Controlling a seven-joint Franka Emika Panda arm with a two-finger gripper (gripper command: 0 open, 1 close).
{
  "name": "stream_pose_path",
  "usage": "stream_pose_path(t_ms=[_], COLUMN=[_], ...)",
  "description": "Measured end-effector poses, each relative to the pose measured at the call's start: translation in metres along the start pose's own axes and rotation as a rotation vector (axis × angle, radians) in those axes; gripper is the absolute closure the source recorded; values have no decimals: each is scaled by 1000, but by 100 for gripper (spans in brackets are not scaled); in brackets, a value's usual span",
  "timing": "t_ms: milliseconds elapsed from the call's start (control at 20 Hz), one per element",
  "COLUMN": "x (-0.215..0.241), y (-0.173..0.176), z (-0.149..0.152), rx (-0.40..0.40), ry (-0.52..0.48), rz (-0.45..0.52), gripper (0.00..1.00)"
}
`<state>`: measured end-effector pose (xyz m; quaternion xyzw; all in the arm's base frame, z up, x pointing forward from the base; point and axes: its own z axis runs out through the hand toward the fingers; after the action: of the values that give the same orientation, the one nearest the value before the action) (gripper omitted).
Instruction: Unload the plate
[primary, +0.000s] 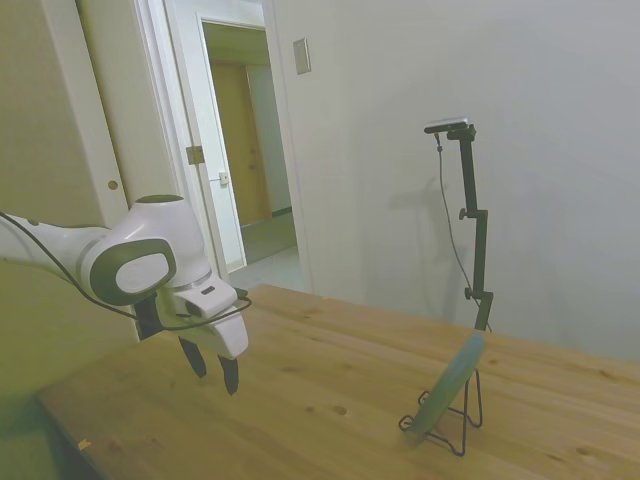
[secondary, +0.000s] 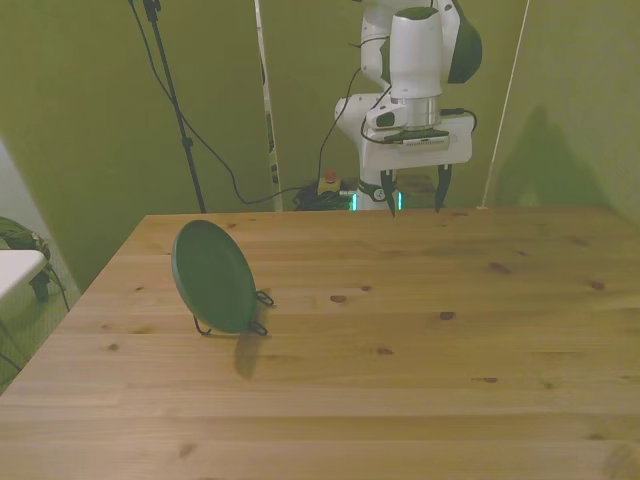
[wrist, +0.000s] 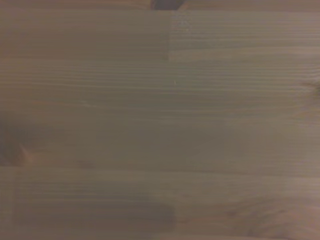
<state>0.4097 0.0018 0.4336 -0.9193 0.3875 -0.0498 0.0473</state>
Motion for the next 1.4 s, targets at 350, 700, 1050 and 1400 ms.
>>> stream_pose_path(t_ms=[350, 700, 1050, 1400], x=[39, 116, 210, 272], y=[43, 118, 151, 154], z=[-28, -99, -137, -144], rx=[-1, 38, 39, 14], ry=[87, 232, 279, 266], rz=[139, 325, 412, 441], gripper=[0, 0, 0, 0])
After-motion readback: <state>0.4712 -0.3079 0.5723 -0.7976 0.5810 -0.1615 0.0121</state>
